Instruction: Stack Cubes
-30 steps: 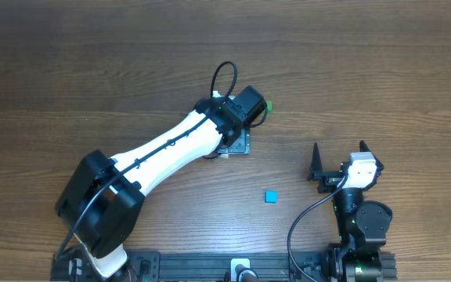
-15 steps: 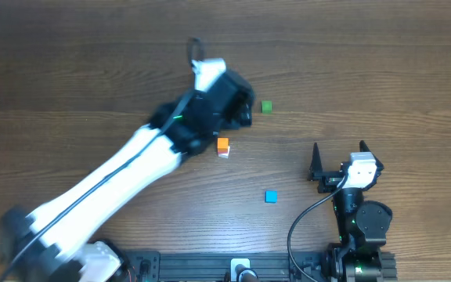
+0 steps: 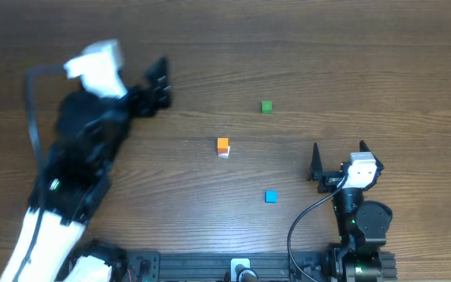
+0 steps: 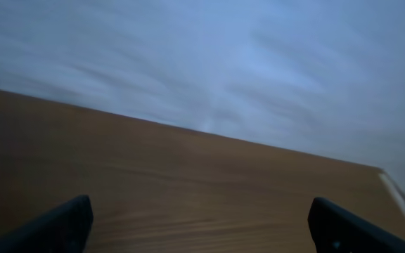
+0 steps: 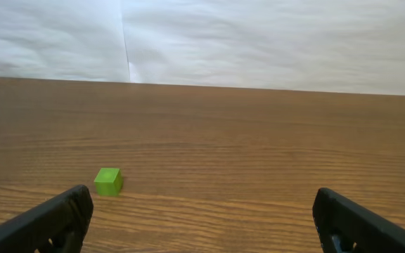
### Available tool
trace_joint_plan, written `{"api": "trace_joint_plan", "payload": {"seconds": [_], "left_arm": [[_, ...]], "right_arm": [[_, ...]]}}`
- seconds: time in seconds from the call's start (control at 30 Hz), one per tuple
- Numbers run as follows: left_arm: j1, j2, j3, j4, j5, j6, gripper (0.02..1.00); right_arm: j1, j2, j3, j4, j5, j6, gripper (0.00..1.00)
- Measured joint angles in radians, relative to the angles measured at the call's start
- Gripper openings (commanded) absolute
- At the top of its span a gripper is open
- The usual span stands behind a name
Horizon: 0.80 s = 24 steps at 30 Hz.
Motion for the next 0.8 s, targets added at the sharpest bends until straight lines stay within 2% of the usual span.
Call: {"api": "trace_joint_plan", "payload": {"seconds": [0.13,0.33,0.57,0.8], "left_arm": [[0.106,-0.196,-0.142,0.007,0.064,0.085,0.985],[0.177,-0.467,-0.352,0.024,0.105,0.177,0.987],[0.246,-0.677,-0.608,0.111,0.167,0.209,0.998],[0.303,-0.756,-0.724,0.131,0.249,0.214,0.998]], "right_arm": [[0.000,0.000,0.000,0.000,0.000,0.000,0.991],[0.000,0.000,0.000,0.000,0.000,0.000,0.991],[0.000,0.000,0.000,0.000,0.000,0.000,0.993],[0.000,0.000,0.000,0.000,0.000,0.000,0.991]]}}
